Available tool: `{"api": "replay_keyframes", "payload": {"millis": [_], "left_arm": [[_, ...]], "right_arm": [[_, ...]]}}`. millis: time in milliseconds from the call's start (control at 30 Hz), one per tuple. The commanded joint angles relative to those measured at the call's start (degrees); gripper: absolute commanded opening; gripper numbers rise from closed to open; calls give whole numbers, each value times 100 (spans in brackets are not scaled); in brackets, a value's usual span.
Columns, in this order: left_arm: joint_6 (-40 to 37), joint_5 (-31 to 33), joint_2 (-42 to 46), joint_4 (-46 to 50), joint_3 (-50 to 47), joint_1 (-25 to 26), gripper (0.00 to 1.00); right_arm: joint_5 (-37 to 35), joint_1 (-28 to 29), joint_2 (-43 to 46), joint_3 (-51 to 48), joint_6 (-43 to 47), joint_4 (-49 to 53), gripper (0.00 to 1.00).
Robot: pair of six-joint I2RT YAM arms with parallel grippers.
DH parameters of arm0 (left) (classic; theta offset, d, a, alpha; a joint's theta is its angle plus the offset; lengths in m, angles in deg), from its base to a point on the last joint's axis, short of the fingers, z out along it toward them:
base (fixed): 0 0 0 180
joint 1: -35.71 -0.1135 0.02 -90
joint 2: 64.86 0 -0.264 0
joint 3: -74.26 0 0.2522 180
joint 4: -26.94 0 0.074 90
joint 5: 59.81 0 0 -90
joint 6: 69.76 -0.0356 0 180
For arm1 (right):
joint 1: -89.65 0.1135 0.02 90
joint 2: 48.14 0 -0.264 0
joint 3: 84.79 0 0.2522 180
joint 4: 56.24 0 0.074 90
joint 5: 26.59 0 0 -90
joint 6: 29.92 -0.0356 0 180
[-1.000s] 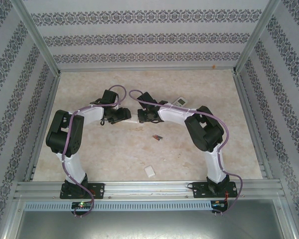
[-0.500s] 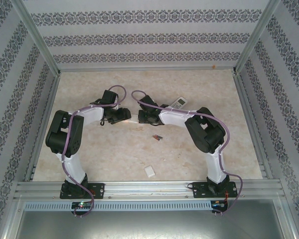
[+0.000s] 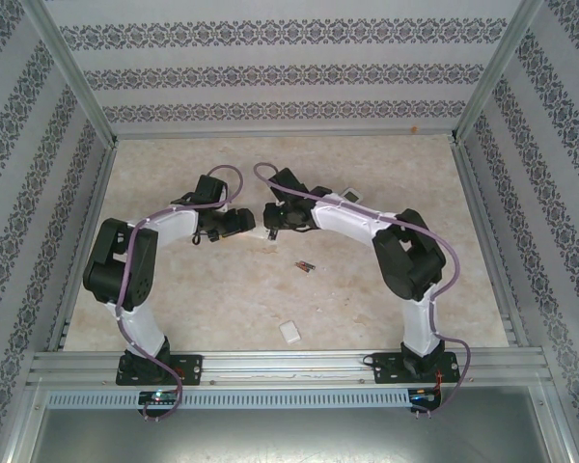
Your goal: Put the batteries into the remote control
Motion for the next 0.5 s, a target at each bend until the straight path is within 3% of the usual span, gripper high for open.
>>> {"api": "replay_keyframes", "payload": {"millis": [0,467], "left_arm": [[-73,144,338,-5,-121,-46,83],[12,487,2326,209,-879,-43,86]], "right_arm": [[-203,-63,143,22,302,136,29],[-165,62,-898,411,258,152,22]]}}
